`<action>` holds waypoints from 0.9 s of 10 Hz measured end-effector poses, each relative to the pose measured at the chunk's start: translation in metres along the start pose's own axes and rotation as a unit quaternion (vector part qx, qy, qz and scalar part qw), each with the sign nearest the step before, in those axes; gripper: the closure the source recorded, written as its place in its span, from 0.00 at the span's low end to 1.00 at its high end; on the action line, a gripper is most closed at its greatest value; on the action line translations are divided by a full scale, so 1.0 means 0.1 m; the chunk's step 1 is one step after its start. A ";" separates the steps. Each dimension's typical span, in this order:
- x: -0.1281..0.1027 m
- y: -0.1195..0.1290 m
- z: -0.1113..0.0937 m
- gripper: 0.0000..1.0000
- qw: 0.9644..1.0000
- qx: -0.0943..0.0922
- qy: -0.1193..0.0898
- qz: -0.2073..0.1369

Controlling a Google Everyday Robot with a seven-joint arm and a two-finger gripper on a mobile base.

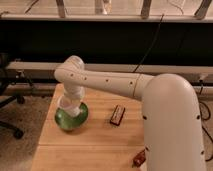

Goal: Place the ceramic cup in the ceramic bowl

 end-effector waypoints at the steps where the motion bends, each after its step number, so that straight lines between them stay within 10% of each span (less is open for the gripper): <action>1: 0.00 0.00 0.00 0.44 1.000 0.000 0.000 0.000; 4: -0.02 0.00 0.01 0.16 1.000 0.001 0.001 0.001; 9: -0.02 0.00 0.01 0.14 1.000 0.001 0.003 0.002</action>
